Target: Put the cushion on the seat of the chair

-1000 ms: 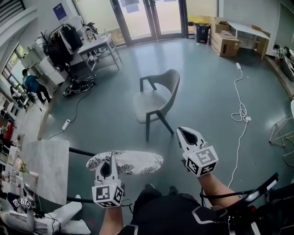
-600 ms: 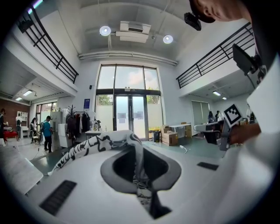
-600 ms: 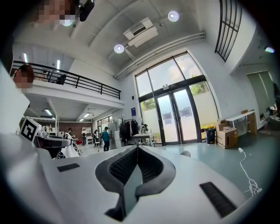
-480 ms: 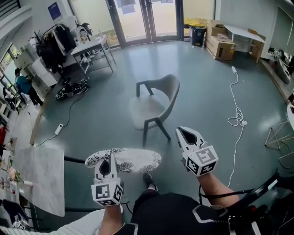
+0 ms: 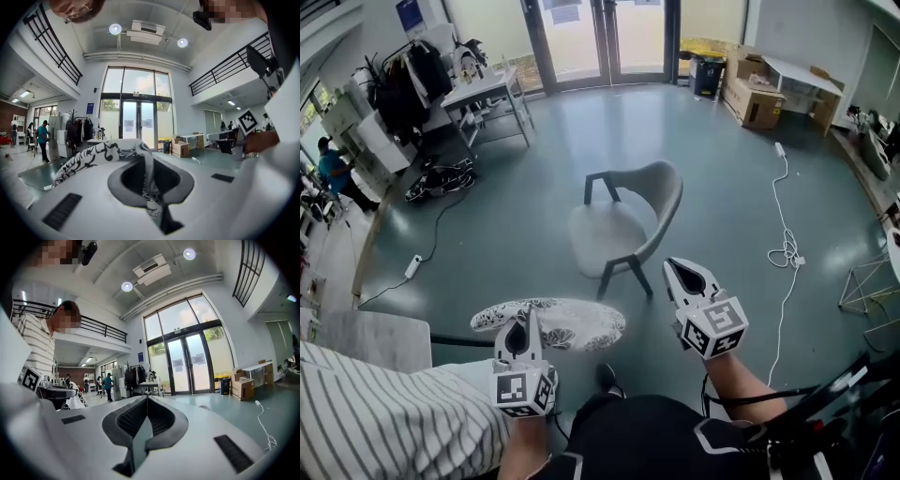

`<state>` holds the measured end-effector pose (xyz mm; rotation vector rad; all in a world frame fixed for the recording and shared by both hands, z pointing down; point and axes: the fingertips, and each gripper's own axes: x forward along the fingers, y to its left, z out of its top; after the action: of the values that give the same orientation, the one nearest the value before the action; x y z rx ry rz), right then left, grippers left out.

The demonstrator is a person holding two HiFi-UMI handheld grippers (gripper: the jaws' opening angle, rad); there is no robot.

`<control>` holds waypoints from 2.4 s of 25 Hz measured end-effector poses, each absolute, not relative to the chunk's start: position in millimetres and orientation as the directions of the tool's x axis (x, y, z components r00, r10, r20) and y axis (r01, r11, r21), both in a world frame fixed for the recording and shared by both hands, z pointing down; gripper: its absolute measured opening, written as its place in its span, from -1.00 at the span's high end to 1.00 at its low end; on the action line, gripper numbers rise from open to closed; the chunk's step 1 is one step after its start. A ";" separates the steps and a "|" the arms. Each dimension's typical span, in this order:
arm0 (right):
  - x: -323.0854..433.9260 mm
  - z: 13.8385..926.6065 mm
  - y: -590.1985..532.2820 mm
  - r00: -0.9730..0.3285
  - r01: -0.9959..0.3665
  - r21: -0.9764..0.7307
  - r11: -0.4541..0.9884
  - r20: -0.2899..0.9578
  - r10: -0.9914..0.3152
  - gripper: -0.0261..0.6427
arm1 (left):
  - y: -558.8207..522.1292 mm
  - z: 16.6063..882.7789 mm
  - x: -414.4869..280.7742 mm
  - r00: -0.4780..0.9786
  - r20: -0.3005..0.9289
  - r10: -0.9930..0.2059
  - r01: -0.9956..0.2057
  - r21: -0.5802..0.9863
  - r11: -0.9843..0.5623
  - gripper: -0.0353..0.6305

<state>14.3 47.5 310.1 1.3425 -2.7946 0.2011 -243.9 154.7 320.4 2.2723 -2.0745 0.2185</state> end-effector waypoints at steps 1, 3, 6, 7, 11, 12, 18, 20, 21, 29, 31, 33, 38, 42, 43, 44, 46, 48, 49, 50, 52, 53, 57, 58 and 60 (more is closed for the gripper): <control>8.7 308.7 42.8 -0.623 -0.782 -0.100 0.616 0.089 -0.777 0.89 | 147.9 320.2 -246.8 0.098 0.145 -0.985 -0.993 -0.046 -0.105 0.83; 1.2 304.2 32.6 -0.611 -0.791 -0.101 0.603 0.088 -0.787 0.89 | 133.7 317.9 -247.3 0.132 0.147 -0.980 -0.990 -0.039 -0.139 0.83; -0.3 298.0 22.2 -0.591 -0.806 -0.108 0.582 0.087 -0.802 0.89 | 117.6 312.2 -239.8 0.182 0.137 -0.974 -0.981 -0.043 -0.190 0.83; -0.7 296.1 20.2 -0.587 -0.809 -0.105 0.579 0.086 -0.805 0.89 | 112.3 309.6 -239.4 0.193 0.131 -0.972 -0.979 -0.043 -0.201 0.83; -2.0 297.0 10.1 -0.568 -0.823 -0.089 0.561 0.096 -0.817 0.89 | 93.4 304.1 -243.6 0.222 0.108 -0.969 -0.973 -0.044 -0.228 0.83; -2.8 297.6 6.7 -0.562 -0.827 -0.090 0.555 0.099 -0.821 0.89 | 89.0 303.3 -245.8 0.228 0.105 -0.968 -0.971 -0.046 -0.234 0.83; -20.3 302.0 -16.4 -0.540 -0.842 -0.084 0.533 0.109 -0.835 0.89 | 63.0 301.9 -273.0 0.242 0.096 -0.965 -0.968 -0.046 -0.247 0.83; -28.1 304.2 -26.1 -0.534 -0.846 -0.083 0.527 0.115 -0.838 0.89 | 53.1 304.6 -284.0 0.245 0.101 -0.964 -0.967 -0.043 -0.251 0.83; -31.9 305.0 -30.4 -0.532 -0.847 -0.084 0.525 0.116 -0.839 0.89 | 48.6 306.3 -288.9 0.247 0.104 -0.963 -0.967 -0.040 -0.253 0.83; -57.9 310.1 -59.5 -0.533 -0.846 -0.098 0.524 0.123 -0.837 0.89 | 16.0 316.6 -325.4 0.239 0.132 -0.962 -0.968 -0.047 -0.247 0.83; -59.4 314.4 -69.7 -0.537 -0.843 -0.096 0.529 0.124 -0.834 0.89 | 6.4 323.7 -329.0 0.231 0.144 -0.962 -0.970 -0.046 -0.240 0.83; -59.2 318.2 -82.9 -0.541 -0.841 -0.105 0.531 0.127 -0.831 0.89 | -4.4 327.0 -330.7 0.222 0.153 -0.963 -0.972 -0.045 -0.231 0.83; -60.8 317.9 -118.3 -0.568 -0.823 -0.121 0.555 0.127 -0.813 0.89 | -26.4 324.0 -327.2 0.193 0.160 -0.968 -0.978 -0.052 -0.203 0.83; -59.5 312.8 -154.2 -0.595 -0.803 -0.122 0.583 0.115 -0.796 0.89 | -51.1 324.0 -320.9 0.164 0.179 -0.970 -0.982 -0.059 -0.177 0.83; -59.1 312.2 -162.8 -0.600 -0.799 -0.125 0.588 0.113 -0.792 0.89 | -57.8 324.6 -319.9 0.157 0.183 -0.970 -0.984 -0.059 -0.171 0.83; -59.1 311.5 -170.9 -0.606 -0.795 -0.127 0.594 0.110 -0.788 0.89 | -64.4 325.0 -319.6 0.150 0.186 -0.971 -0.985 -0.057 -0.163 0.83; -59.2 310.1 -186.4 -0.619 -0.785 -0.128 0.607 0.107 -0.778 0.89 | -77.7 326.5 -319.8 0.134 0.191 -0.972 -0.988 -0.055 -0.147 0.83; -58.1 309.6 -201.7 -0.629 -0.776 -0.126 0.617 0.103 -0.770 0.89 | -91.4 329.8 -319.1 0.125 0.199 -0.972 -0.989 -0.056 -0.138 0.83; -57.3 309.4 -208.9 -0.633 -0.773 -0.125 0.621 0.102 -0.767 0.89 | -98.1 331.8 -318.8 0.122 0.206 -0.971 -0.989 -0.058 -0.137 0.83; -56.4 309.2 -215.8 -0.636 -0.771 -0.123 0.625 0.100 -0.765 0.89 | -104.8 334.0 -318.6 0.120 0.214 -0.969 -0.989 -0.062 -0.136 0.83; -53.4 310.4 -229.5 -0.644 -0.765 -0.119 0.633 0.099 -0.759 0.89 | -119.0 339.1 -317.0 0.114 0.230 -0.966 -0.988 -0.073 -0.134 0.83; -51.2 312.4 -236.0 -0.649 -0.760 -0.119 0.639 0.100 -0.754 0.89 | -126.4 342.4 -315.5 0.109 0.238 -0.965 -0.988 -0.080 -0.132 0.83; -39.7 324.9 -258.0 -0.667 -0.744 -0.143 0.652 0.107 -0.738 0.89 | -154.5 359.9 -309.5 0.090 0.291 -0.952 -0.984 -0.119 -0.130 0.83; -37.1 328.0 -263.5 -0.670 -0.741 -0.151 0.654 0.110 -0.734 0.89 | -161.2 364.2 -309.2 0.087 0.305 -0.948 -0.984 -0.121 -0.129 0.83; -33.6 333.4 -275.9 -0.679 -0.733 -0.160 0.661 0.117 -0.724 0.89 | -174.1 371.4 -312.1 0.074 0.326 -0.943 -0.988 -0.105 -0.114 0.83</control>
<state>-33.6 -275.9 333.4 1.2390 -2.8238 0.3009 -312.1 -174.1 371.4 2.1920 -1.9896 0.4764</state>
